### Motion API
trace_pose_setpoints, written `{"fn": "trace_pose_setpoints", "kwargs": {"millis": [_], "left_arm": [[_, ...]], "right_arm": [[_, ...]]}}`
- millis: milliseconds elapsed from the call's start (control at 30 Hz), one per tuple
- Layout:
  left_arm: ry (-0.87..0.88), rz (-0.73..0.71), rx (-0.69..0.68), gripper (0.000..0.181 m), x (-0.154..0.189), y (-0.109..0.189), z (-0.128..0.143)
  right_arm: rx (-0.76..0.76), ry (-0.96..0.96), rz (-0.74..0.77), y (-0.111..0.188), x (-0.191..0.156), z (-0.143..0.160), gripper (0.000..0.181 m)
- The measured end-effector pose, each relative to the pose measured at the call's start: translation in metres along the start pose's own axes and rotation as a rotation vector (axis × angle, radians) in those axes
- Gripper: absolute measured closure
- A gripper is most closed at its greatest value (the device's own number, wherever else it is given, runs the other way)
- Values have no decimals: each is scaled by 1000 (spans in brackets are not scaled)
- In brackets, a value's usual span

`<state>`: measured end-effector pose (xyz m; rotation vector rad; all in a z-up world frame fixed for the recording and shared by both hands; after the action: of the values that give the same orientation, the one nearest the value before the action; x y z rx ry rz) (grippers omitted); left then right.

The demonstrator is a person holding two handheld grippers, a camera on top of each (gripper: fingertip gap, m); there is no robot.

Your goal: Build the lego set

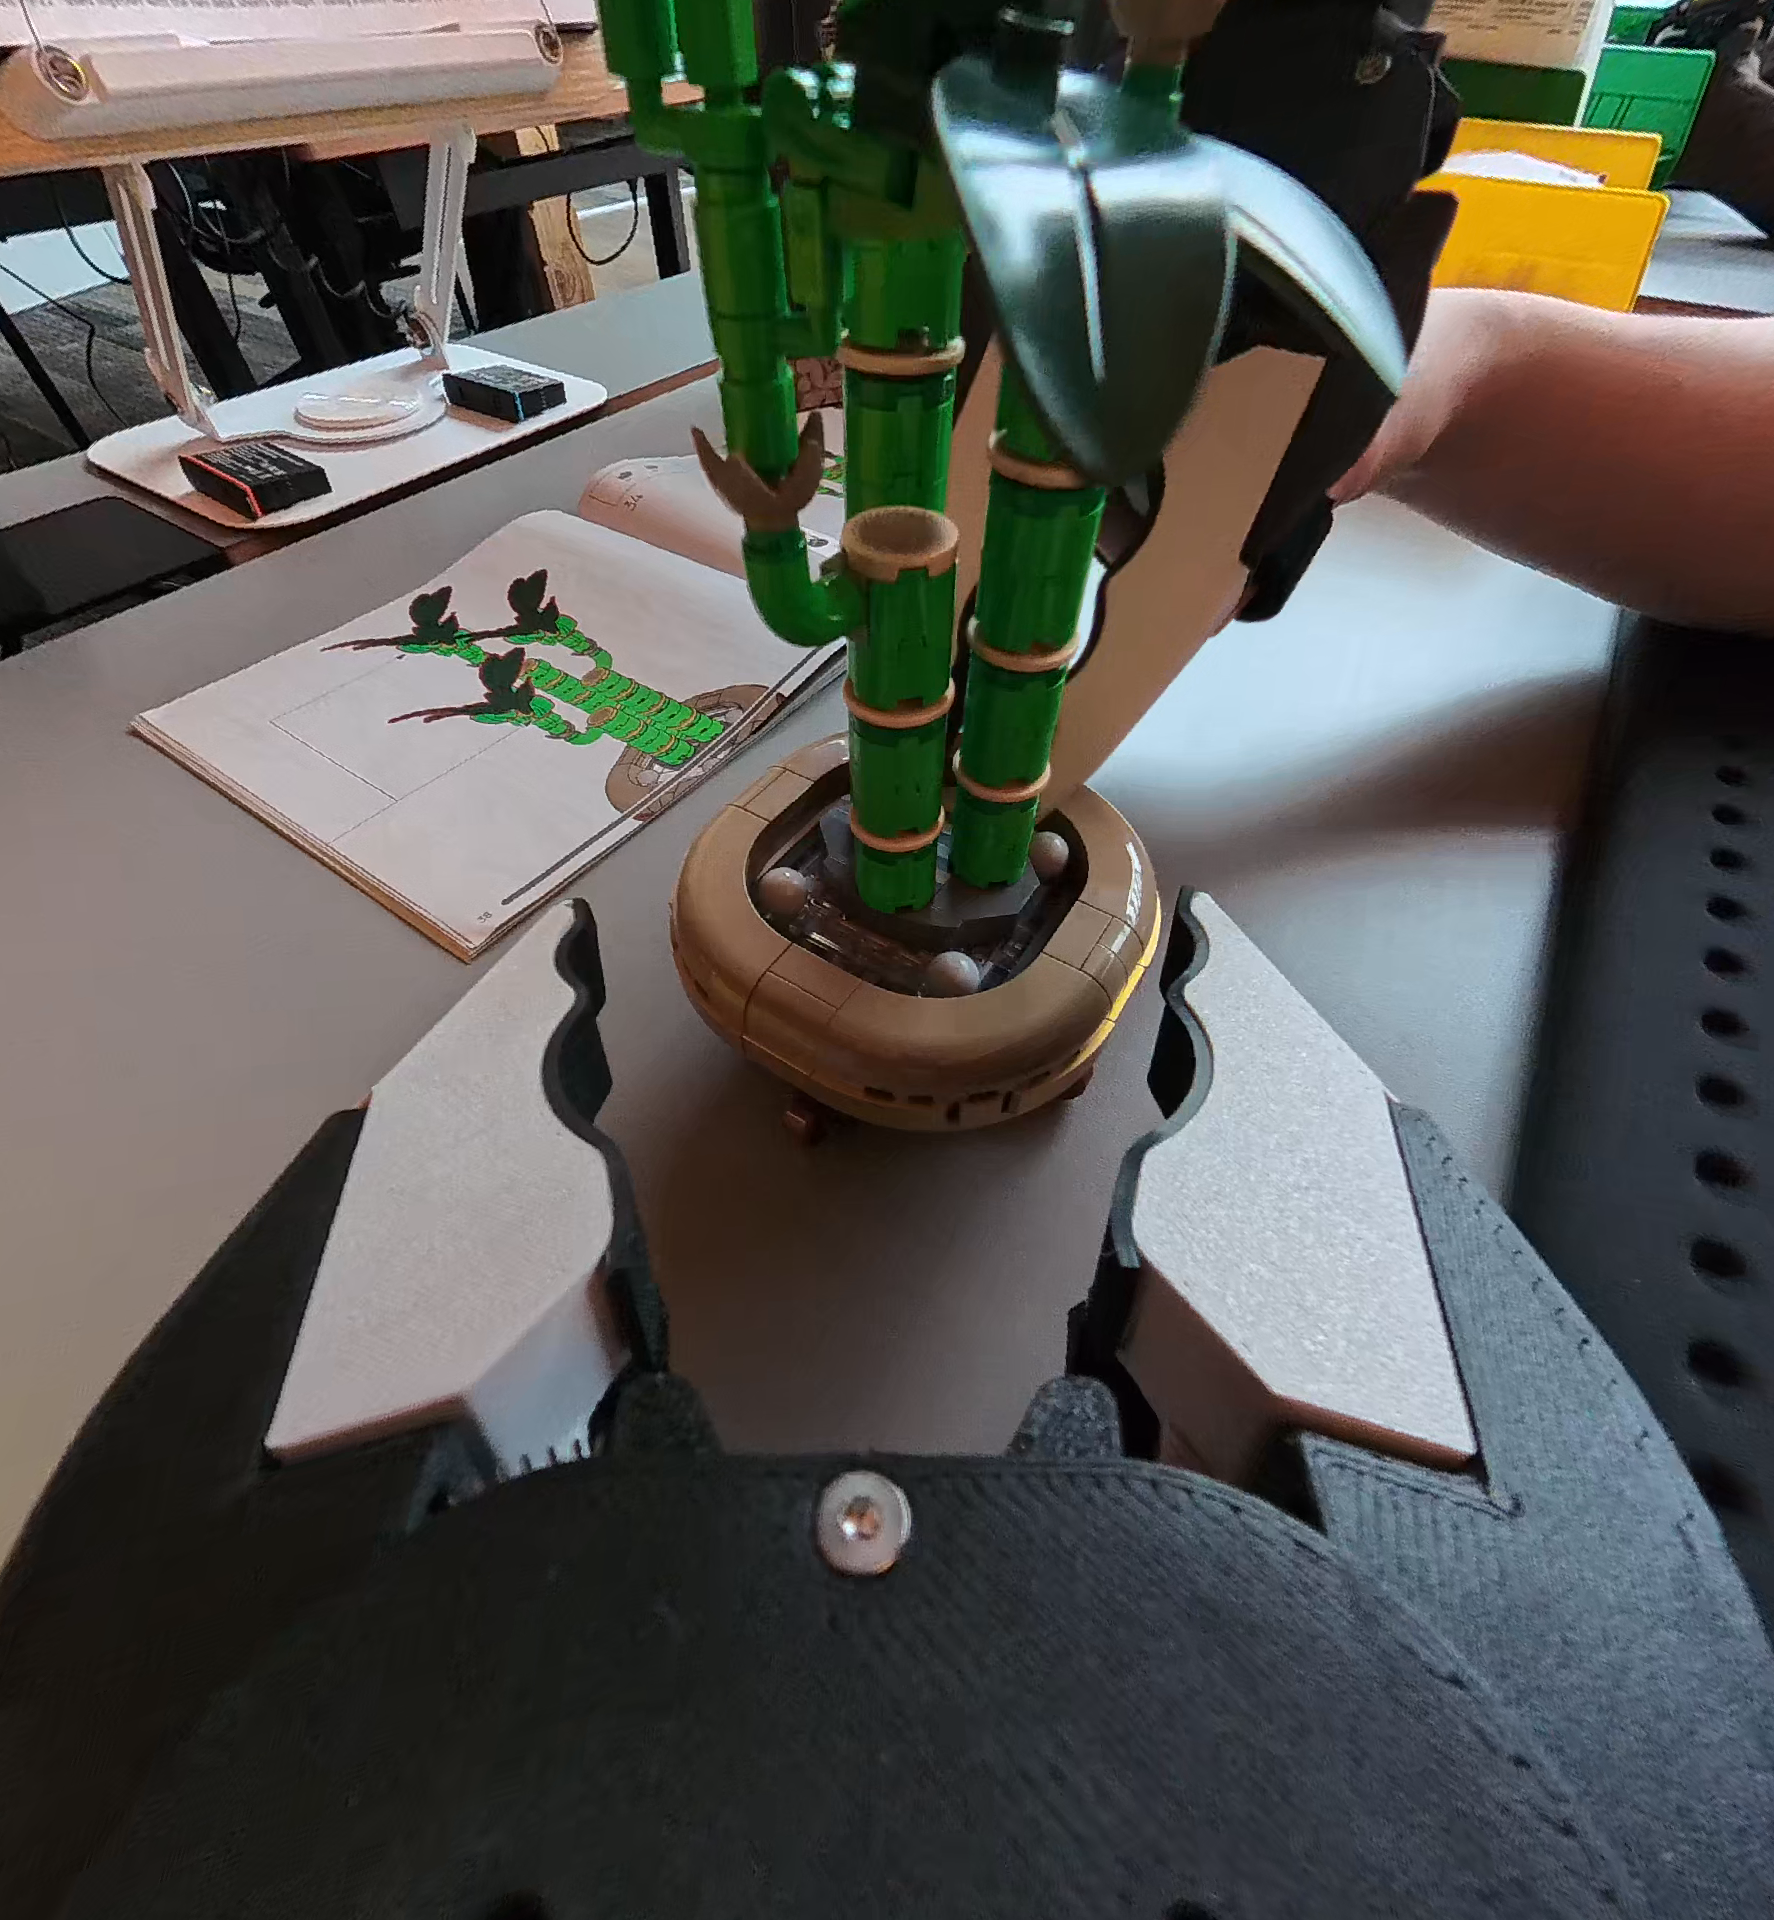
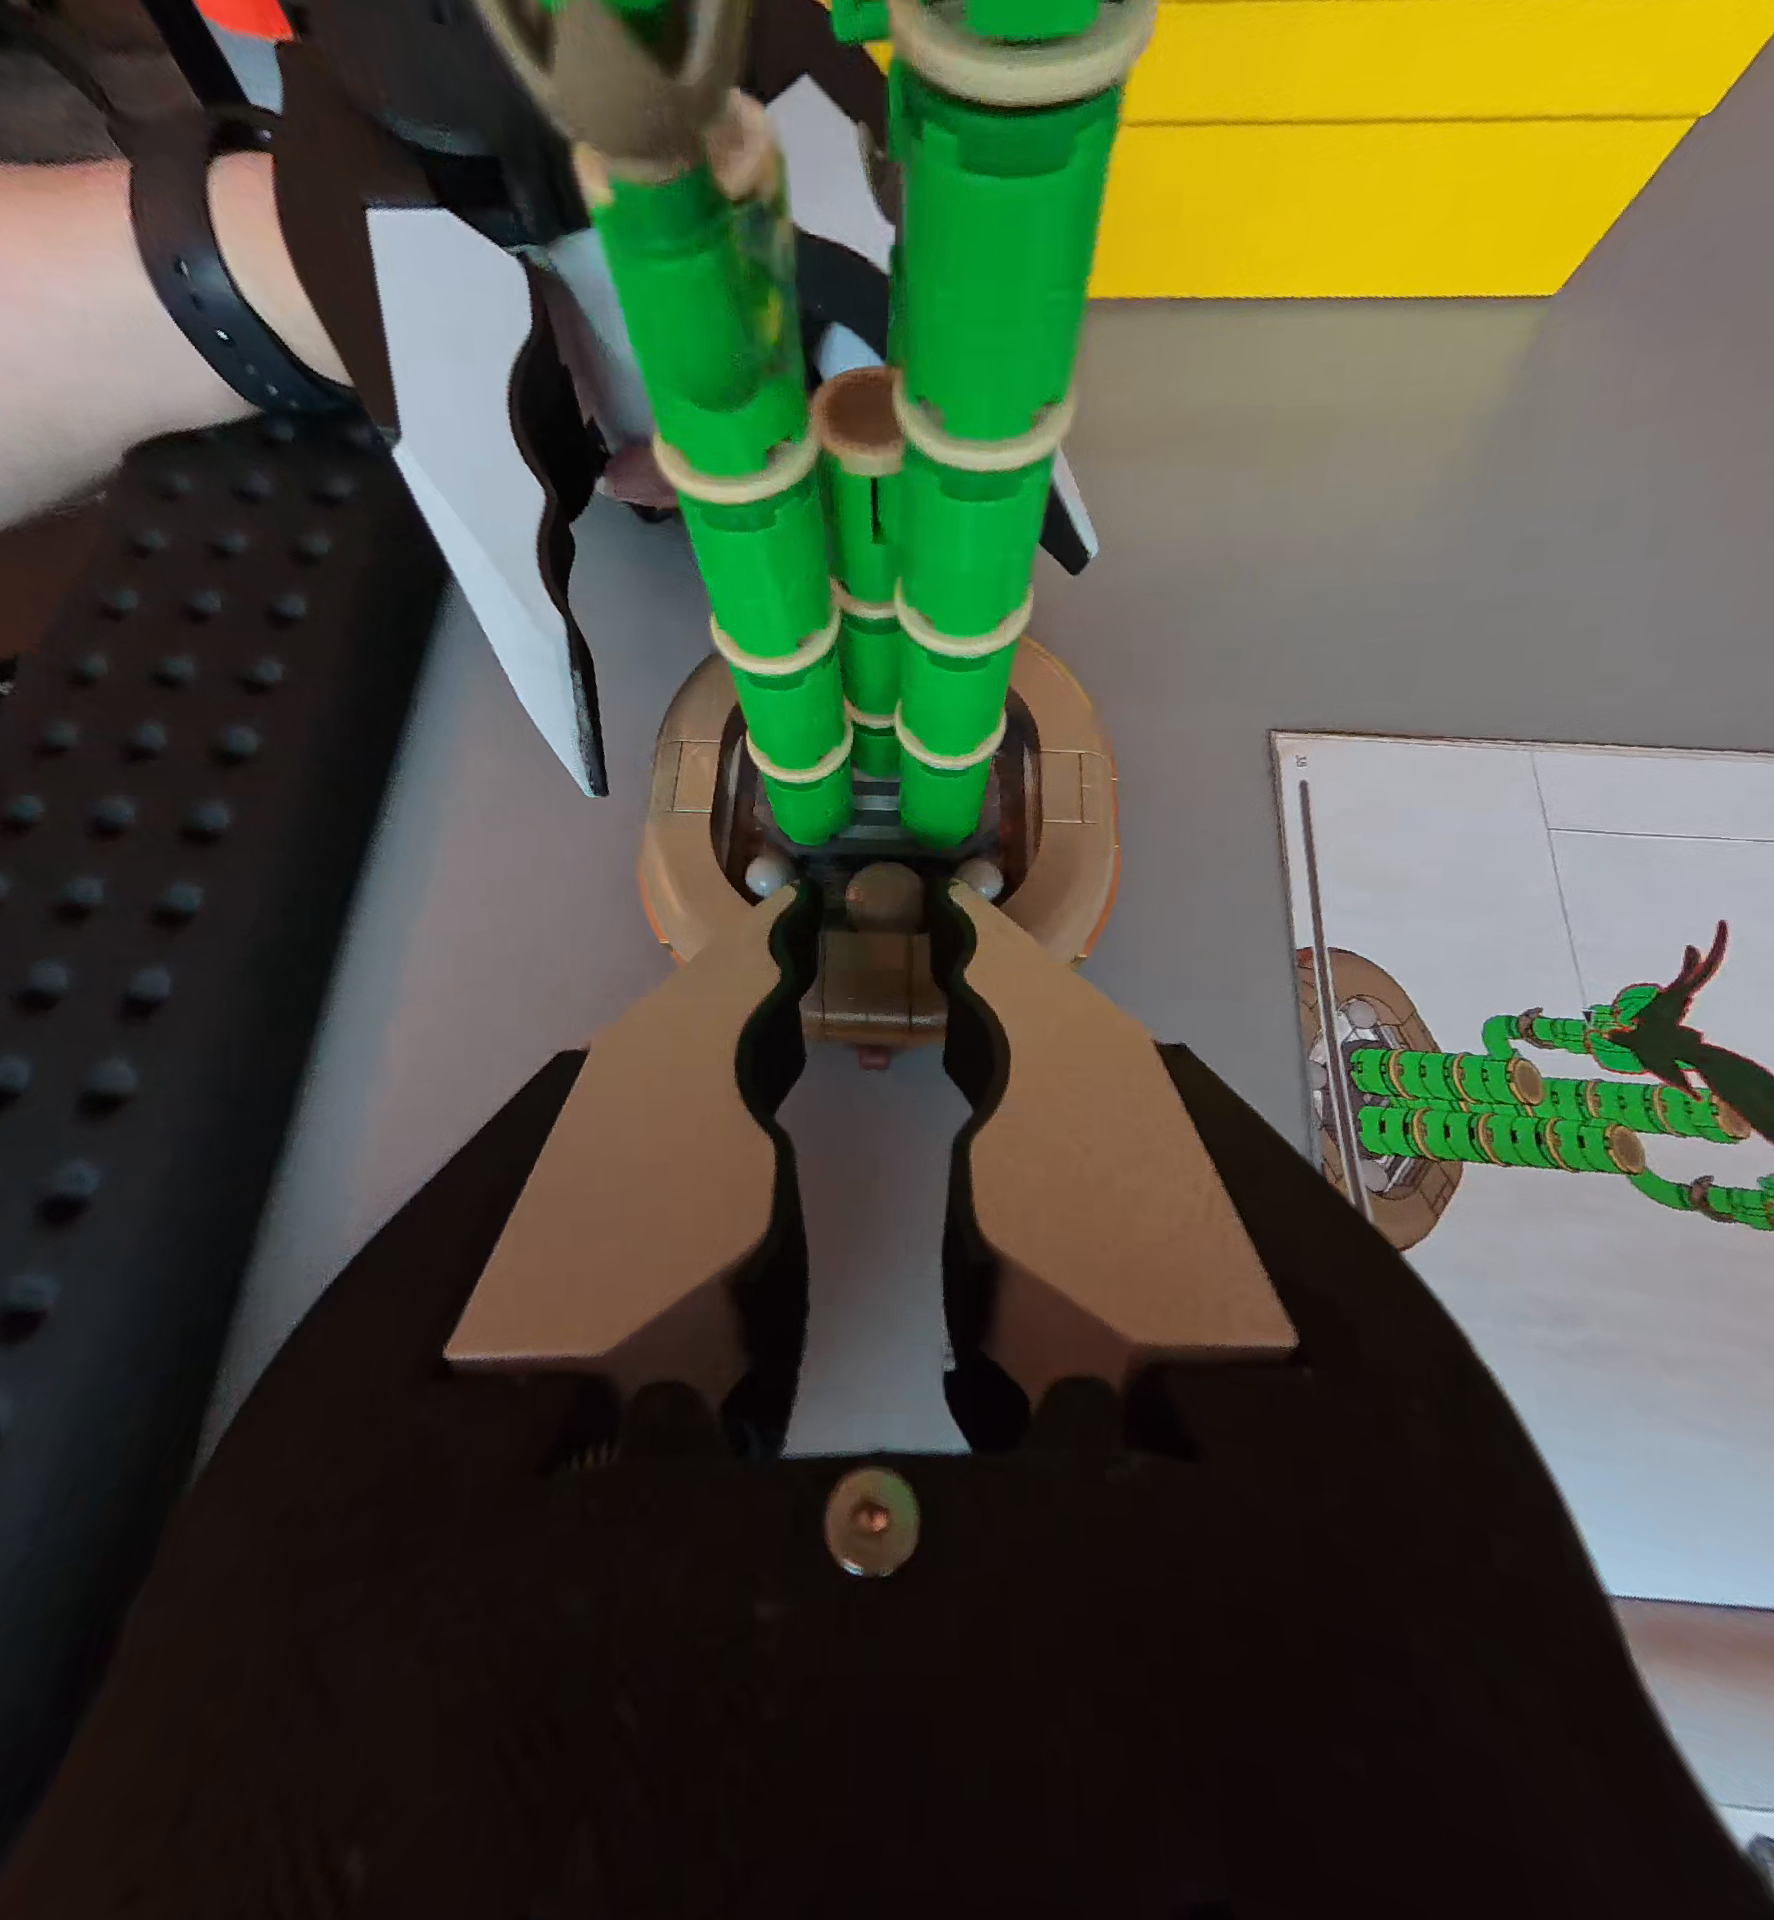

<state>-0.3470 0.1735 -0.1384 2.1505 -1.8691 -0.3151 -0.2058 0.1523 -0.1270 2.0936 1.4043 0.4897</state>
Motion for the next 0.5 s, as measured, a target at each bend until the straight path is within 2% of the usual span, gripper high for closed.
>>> {"fn": "trace_pose_setpoints", "kwargs": {"millis": [200, 500], "left_arm": [[2, 0, 3, 74, 0, 0, 0], [4, -3, 12, 74, 0, 1, -1]], "right_arm": [[-23, 8, 34, -1, -1, -1, 163], [-3, -47, -15, -1, 1, 0, 167]]}}
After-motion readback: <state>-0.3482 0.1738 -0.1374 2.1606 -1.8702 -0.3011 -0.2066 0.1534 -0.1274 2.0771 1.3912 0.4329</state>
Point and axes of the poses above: each gripper's, where its closed fingertips meet, y back along the fingers, z out of its underside, x = y × z across the jaws, the point moved 7 cm from there along y, back along the fingers, and after that the axes turned 2 degrees about -x, right-handed, at the moved point
